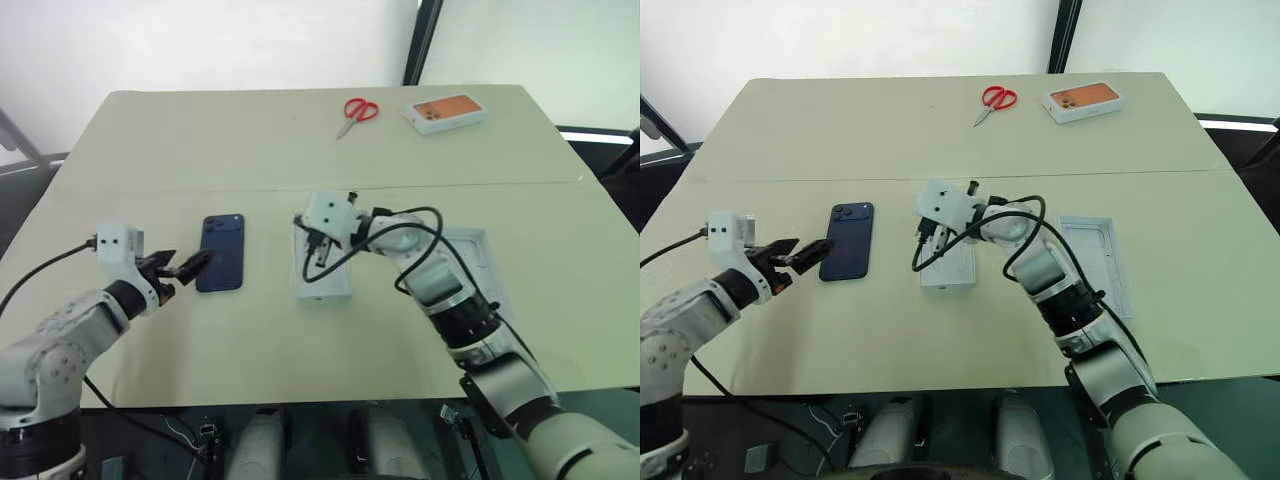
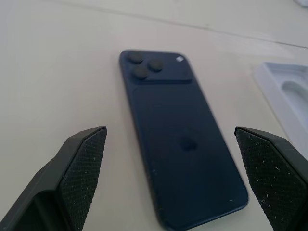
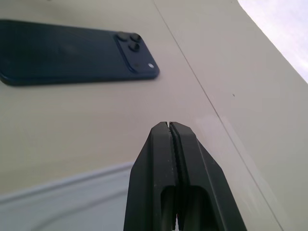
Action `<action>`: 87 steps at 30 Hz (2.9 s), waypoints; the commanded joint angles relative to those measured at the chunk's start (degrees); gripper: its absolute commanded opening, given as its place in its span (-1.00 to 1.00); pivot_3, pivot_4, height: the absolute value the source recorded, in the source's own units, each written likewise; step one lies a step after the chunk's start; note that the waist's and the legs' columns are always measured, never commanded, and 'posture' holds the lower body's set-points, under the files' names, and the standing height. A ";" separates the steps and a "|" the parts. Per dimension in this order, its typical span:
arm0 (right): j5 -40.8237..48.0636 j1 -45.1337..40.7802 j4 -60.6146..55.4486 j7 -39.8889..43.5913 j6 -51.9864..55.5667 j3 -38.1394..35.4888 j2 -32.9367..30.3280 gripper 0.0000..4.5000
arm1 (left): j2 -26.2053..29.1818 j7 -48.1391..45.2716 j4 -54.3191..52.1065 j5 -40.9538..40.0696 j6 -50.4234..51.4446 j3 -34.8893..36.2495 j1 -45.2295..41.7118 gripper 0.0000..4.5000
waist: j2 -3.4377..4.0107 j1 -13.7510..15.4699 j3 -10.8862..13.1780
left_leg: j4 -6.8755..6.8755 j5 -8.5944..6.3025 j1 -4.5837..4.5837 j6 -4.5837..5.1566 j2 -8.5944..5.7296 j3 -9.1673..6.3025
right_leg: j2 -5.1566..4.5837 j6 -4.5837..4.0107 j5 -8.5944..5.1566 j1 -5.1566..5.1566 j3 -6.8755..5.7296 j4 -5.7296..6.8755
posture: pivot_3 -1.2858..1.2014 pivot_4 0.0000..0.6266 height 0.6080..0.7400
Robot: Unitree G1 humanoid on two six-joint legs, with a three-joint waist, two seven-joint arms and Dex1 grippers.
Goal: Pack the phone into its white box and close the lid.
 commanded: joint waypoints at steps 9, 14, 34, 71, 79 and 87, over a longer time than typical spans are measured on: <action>-8.07 -3.32 7.11 -1.33 -2.19 10.67 6.33 -0.97 | 0.18 5.67 10.33 -5.65 23.70 3.25 -13.91 1.00 | -0.06 0.13 -0.03 | 0.00 0.26 -0.01 -0.46 -0.06 -0.01 | -0.04 0.00 0.00 -0.01 0.01 -0.01 | 0.03 -0.52 0.37; -9.10 -3.95 10.58 -1.50 -1.76 11.19 7.96 -0.97 | -1.24 5.27 10.74 -4.65 29.08 4.51 -15.27 1.00 | -0.06 -0.09 -0.03 | -0.03 0.29 -0.01 -0.52 -0.05 -0.01 | -0.04 0.00 0.00 -0.05 0.03 0.01 | 0.03 -0.52 0.37; -10.91 -3.64 13.56 -0.54 -8.33 12.79 11.21 -0.97 | -10.39 6.02 8.63 -6.88 30.57 7.88 -15.28 1.00 | -0.10 0.46 -0.07 | -0.02 0.30 0.00 -0.54 -0.16 -0.03 | -0.17 0.01 0.00 0.00 0.01 -0.01 | 0.03 -0.52 0.37; -16.42 -14.32 23.52 0.21 -11.87 11.69 10.04 -0.97 | -11.22 5.43 6.67 -5.33 30.57 9.26 -14.10 1.00 | -0.11 0.24 -0.08 | -0.03 0.31 0.01 -0.56 -0.13 -0.02 | -0.15 0.01 0.00 -0.01 0.00 -0.01 | 0.03 -0.52 0.37; -17.55 -15.64 30.73 -2.29 -16.71 12.14 12.21 -0.97 | -11.79 6.05 5.74 -6.14 30.57 10.07 -13.81 1.00 | -0.11 0.10 -0.08 | -0.04 0.31 0.01 -0.57 -0.13 -0.02 | -0.15 0.01 0.00 -0.01 0.01 0.00 | 0.03 -0.52 0.37; -18.12 -14.64 30.83 -1.92 -19.49 12.93 12.36 -0.97 | -12.07 6.13 5.51 -6.34 30.57 10.17 -13.68 1.00 | -0.11 0.08 -0.08 | -0.04 0.31 0.01 -0.57 -0.13 -0.01 | -0.15 0.01 0.00 -0.02 0.01 0.00 | 0.03 -0.52 0.37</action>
